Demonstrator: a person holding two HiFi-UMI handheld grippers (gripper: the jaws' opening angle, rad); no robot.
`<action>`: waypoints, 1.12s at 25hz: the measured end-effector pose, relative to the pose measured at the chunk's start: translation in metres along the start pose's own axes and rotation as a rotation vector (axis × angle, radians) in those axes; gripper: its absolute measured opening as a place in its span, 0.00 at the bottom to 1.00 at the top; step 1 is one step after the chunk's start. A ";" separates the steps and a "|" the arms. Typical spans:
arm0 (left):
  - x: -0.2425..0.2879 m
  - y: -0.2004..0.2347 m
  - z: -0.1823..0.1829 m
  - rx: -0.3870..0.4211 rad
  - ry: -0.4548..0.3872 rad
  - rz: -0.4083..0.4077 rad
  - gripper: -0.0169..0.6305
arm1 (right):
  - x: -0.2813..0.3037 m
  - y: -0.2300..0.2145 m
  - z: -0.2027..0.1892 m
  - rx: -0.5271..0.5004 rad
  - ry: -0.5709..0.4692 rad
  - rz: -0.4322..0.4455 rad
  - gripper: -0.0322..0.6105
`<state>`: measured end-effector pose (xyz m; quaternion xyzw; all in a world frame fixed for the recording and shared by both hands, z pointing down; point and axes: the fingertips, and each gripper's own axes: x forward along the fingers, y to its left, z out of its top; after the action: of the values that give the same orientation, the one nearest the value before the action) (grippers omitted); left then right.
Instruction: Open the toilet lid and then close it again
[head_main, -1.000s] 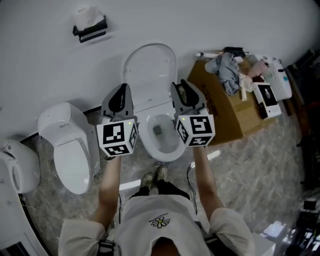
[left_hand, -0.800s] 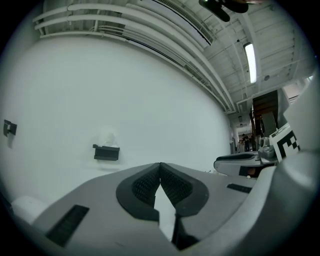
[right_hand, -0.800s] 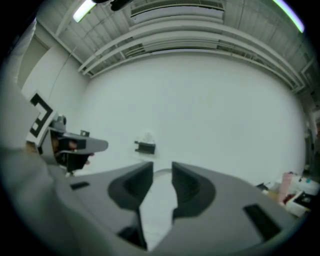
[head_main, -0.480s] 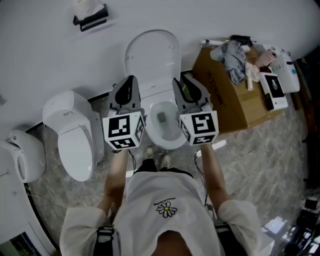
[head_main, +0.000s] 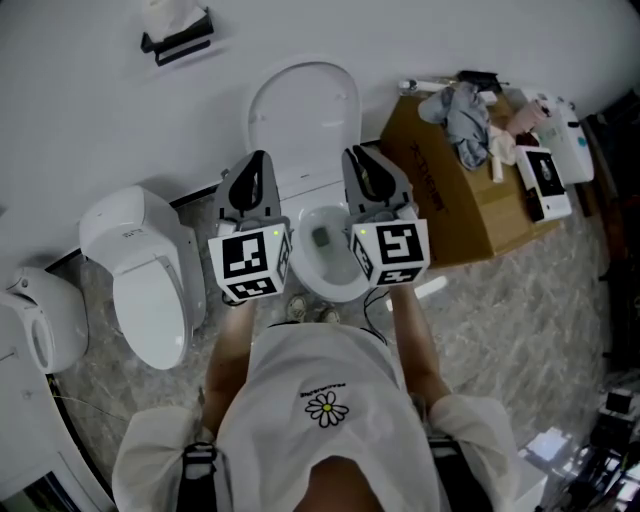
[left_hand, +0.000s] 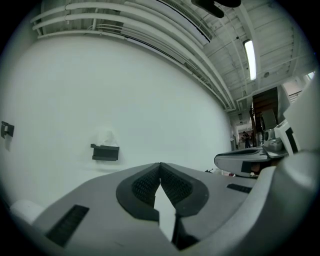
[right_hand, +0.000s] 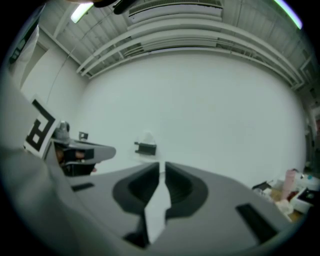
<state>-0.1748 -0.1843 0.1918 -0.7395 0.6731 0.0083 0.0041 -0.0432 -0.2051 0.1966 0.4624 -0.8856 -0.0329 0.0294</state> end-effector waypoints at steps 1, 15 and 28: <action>0.002 0.001 0.000 0.002 0.000 0.003 0.06 | 0.001 -0.001 0.001 0.000 -0.003 -0.006 0.12; 0.049 0.029 -0.017 0.058 0.044 0.002 0.07 | 0.044 -0.024 -0.011 0.007 0.017 -0.013 0.11; 0.225 0.109 -0.117 0.135 0.257 0.018 0.30 | 0.255 -0.110 -0.106 -0.128 0.275 -0.049 0.34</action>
<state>-0.2610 -0.4210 0.3057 -0.7265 0.6737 -0.1317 -0.0324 -0.0900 -0.4800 0.2982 0.4810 -0.8579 -0.0265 0.1790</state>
